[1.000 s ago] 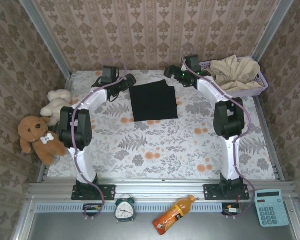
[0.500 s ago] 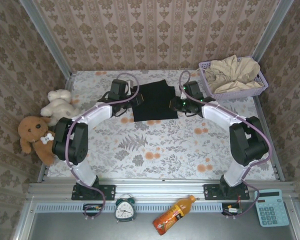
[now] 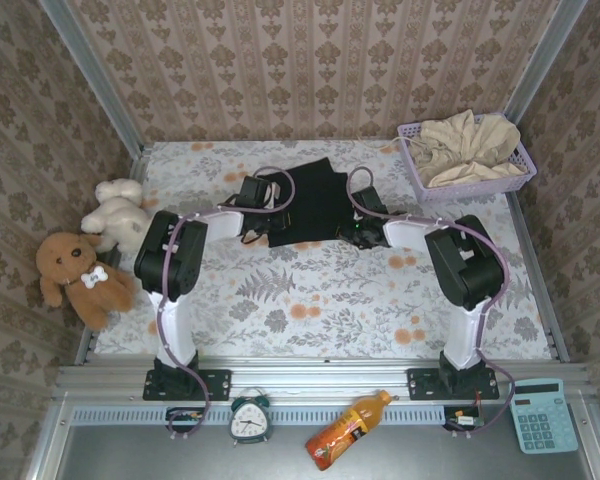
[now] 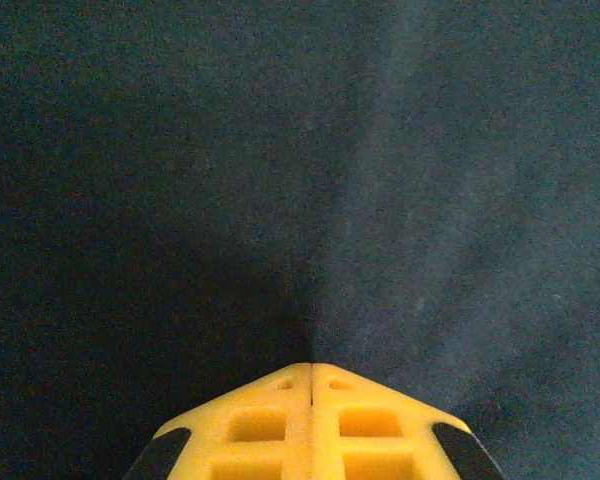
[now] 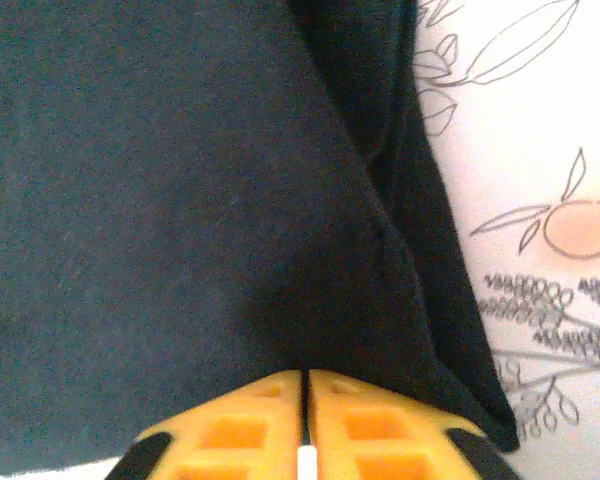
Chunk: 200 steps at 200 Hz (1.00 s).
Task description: Fold and stack the mixed laundry pile
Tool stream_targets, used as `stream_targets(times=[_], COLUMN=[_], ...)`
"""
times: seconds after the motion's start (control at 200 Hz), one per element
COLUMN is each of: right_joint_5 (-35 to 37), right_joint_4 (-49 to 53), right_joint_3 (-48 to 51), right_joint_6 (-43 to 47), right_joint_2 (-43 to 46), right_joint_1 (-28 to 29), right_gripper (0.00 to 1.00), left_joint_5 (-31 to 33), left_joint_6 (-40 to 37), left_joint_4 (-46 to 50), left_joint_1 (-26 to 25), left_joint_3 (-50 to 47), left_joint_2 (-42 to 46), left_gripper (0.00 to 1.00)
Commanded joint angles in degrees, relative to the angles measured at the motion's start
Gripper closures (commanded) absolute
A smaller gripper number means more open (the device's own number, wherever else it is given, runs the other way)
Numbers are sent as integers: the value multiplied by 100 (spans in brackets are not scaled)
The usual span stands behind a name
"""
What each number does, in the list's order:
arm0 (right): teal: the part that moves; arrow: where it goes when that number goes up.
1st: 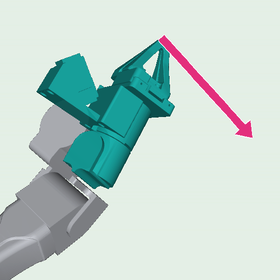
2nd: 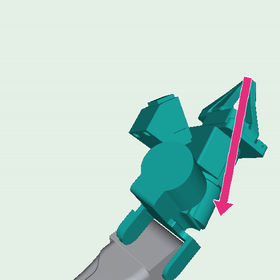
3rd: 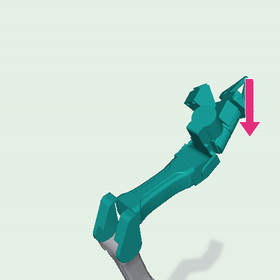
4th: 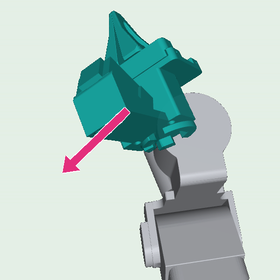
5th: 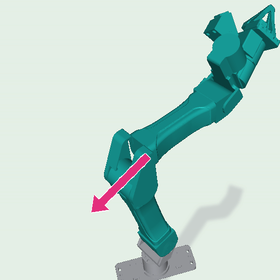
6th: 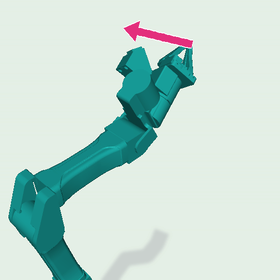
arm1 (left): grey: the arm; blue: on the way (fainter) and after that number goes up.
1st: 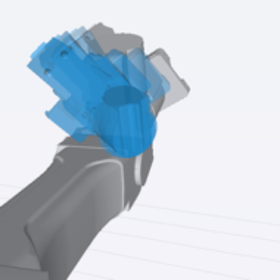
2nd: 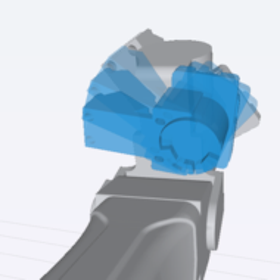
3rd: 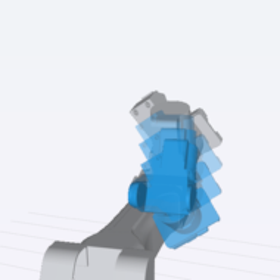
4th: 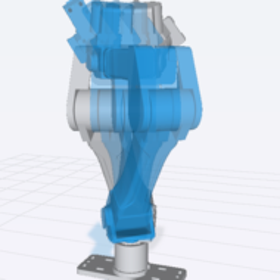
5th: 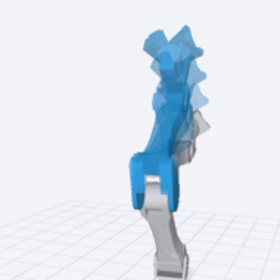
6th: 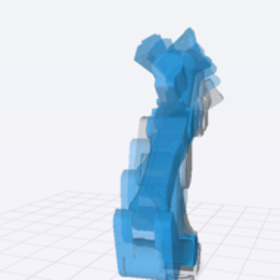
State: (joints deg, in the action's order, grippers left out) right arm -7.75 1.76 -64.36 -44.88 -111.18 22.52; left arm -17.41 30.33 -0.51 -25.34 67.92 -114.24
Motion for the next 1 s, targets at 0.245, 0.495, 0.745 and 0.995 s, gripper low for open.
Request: stream_targets(times=[0.245,0.495,0.745,0.995], right_joint_5=[194,344,371,63], right_joint_4=[374,1079,1270,1254], right_joint_3=[-1461,-1561,-301,200], right_joint_6=[25,891,1406,1864], right_joint_2=[-800,-380,902,1317], right_joint_1=[-376,-624,-612,-420], right_gripper=[74,64,57,52], left_joint_5=[-659,-840,636,511], left_joint_6=[2572,2841,949,723], left_joint_4=[-1302,-1337,654,110], left_joint_1=[-1781,-2221,-1300,-230], left_joint_3=[-809,302,-283,-1538], left_joint_2=[-9,7,1667,2156], left_gripper=[93,57,43,39])
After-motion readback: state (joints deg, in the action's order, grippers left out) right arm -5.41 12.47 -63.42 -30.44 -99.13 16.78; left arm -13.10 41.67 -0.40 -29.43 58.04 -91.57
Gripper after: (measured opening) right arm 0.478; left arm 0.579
